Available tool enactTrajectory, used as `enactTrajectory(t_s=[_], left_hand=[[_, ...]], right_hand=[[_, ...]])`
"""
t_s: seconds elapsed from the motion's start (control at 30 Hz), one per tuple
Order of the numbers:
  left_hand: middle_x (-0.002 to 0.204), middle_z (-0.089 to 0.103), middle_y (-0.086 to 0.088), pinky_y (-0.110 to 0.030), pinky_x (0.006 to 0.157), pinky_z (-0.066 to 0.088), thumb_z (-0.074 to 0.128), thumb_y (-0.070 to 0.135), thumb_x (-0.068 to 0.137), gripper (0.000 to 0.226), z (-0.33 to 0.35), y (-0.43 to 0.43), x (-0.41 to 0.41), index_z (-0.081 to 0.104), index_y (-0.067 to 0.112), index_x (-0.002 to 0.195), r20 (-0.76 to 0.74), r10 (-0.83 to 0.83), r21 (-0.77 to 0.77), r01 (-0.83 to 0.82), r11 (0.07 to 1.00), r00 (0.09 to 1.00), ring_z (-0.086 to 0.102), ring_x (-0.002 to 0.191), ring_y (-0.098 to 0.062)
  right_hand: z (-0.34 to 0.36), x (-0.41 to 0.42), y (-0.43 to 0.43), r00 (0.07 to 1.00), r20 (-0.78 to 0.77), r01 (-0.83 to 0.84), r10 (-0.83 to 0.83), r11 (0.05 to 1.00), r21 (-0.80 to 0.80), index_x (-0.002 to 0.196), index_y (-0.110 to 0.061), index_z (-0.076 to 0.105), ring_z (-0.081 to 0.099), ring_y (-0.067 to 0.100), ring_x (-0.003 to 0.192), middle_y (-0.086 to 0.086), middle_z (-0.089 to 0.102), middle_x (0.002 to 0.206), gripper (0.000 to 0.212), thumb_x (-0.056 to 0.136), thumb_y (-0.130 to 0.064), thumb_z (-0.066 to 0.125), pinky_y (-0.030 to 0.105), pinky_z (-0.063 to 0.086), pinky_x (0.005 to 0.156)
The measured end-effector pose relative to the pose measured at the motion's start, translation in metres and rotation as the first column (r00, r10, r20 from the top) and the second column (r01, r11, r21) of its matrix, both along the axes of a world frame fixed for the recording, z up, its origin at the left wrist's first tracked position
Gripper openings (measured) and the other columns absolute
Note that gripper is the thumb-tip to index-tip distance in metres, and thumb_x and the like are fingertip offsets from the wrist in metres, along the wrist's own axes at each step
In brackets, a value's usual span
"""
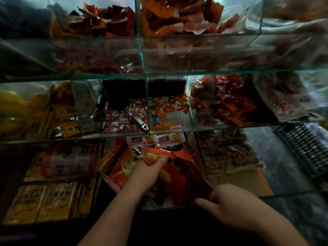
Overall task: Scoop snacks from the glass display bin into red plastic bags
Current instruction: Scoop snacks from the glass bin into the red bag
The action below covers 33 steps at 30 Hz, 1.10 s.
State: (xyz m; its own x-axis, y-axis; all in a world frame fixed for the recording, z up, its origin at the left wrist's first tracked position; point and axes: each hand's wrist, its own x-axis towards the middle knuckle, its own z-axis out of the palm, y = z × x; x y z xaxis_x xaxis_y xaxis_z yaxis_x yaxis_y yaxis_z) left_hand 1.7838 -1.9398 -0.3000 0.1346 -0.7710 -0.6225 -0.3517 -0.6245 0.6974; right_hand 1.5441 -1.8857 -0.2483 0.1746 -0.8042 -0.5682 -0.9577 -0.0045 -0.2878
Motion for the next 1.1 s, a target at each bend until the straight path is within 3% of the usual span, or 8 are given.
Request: enactTrajectory(t_s=[0.2,0.3,0.4,0.5,0.6,0.77,0.9,1.1], left_hand=[[0.074,0.067,-0.014,-0.025,0.042,0.047,0.062,0.021,0.094,0.020,-0.001,-0.004,0.003,0.068,0.002,0.097,-0.127,0.151,0.077,-0.142,0.987,0.980,0.059,0.039,-0.018],[0.056,0.064,-0.009,-0.021,0.038,0.040,0.064,0.018,0.092,0.021,0.008,-0.002,0.004,0.069,-0.001,0.084,-0.085,0.166,0.026,-0.164,0.986,0.982,0.053,0.035,-0.016],[0.049,0.060,-0.004,-0.022,0.037,0.037,0.062,0.016,0.093,0.026,0.020,0.010,0.010,0.067,0.004,0.071,-0.021,0.026,-0.066,-0.027,0.997,0.999,0.052,0.036,-0.016],[0.051,0.057,0.007,-0.019,0.045,0.036,0.062,0.030,0.089,0.032,0.032,0.039,0.024,0.061,0.017,0.060,0.241,-0.118,-0.292,0.188,0.938,0.963,0.052,0.045,-0.005],[0.053,0.055,0.008,-0.020,0.045,0.036,0.054,0.053,0.070,0.033,0.042,0.068,0.024,0.059,0.020,0.069,0.216,-0.075,-0.419,0.162,0.893,0.974,0.050,0.046,-0.003],[0.063,0.067,-0.001,-0.035,0.062,0.053,0.061,0.038,0.084,0.028,0.018,0.069,0.000,0.064,0.012,0.075,0.130,-0.123,-0.186,0.146,0.972,0.984,0.065,0.062,-0.017],[0.071,0.073,0.005,-0.041,0.068,0.060,0.051,0.046,0.072,0.034,0.005,0.059,-0.003,0.072,0.020,0.079,0.040,-0.051,-0.187,0.058,0.981,0.998,0.070,0.067,-0.015],[0.083,0.076,0.011,-0.041,0.078,0.059,0.055,0.061,0.077,0.038,0.001,0.054,-0.018,0.076,0.033,0.090,-0.131,-0.210,-0.155,0.190,0.969,0.969,0.072,0.078,-0.007]], right_hand=[[-0.020,0.001,-0.015,0.961,0.073,0.275,-0.266,0.949,-0.157,0.060,-0.018,0.065,0.057,0.001,0.045,-0.015,0.062,0.050,0.060,0.093,-0.066,0.050,0.022,0.033,0.038],[-0.032,0.006,-0.021,0.933,0.165,0.344,-0.318,0.924,-0.164,0.065,-0.021,0.067,0.063,0.004,0.053,-0.009,0.066,0.055,0.043,0.089,-0.056,0.058,0.024,0.043,0.047],[-0.031,0.009,-0.031,0.912,0.299,0.362,-0.282,0.896,-0.256,0.102,-0.030,0.065,0.070,0.017,0.090,-0.014,0.068,0.088,0.014,0.091,-0.037,0.061,0.028,0.050,0.069],[-0.016,0.009,-0.042,0.886,0.431,0.341,-0.173,0.873,-0.349,0.148,-0.051,0.033,0.064,-0.009,0.088,-0.034,0.062,0.093,0.069,0.087,-0.036,0.060,0.003,0.041,0.066],[-0.011,-0.004,-0.051,0.851,0.523,0.319,-0.048,0.839,-0.441,0.143,-0.063,0.031,0.063,-0.009,0.059,-0.039,0.066,0.079,0.068,0.090,-0.030,0.060,0.004,0.044,0.050],[-0.045,-0.013,-0.048,0.922,0.337,0.323,-0.191,0.859,-0.397,0.114,-0.037,0.073,0.072,0.012,0.101,-0.014,0.078,0.103,0.032,0.086,-0.021,0.073,0.019,0.047,0.075],[-0.048,-0.019,-0.036,0.852,0.411,0.481,-0.324,0.794,-0.372,0.120,-0.042,0.067,0.073,0.011,0.095,-0.015,0.078,0.102,0.037,0.084,-0.033,0.070,0.028,0.055,0.075],[-0.032,-0.030,-0.034,0.916,0.060,0.394,-0.397,0.861,-0.322,0.125,-0.036,0.070,0.065,0.021,0.116,-0.004,0.072,0.124,0.037,0.089,-0.040,0.065,0.026,0.045,0.082]])
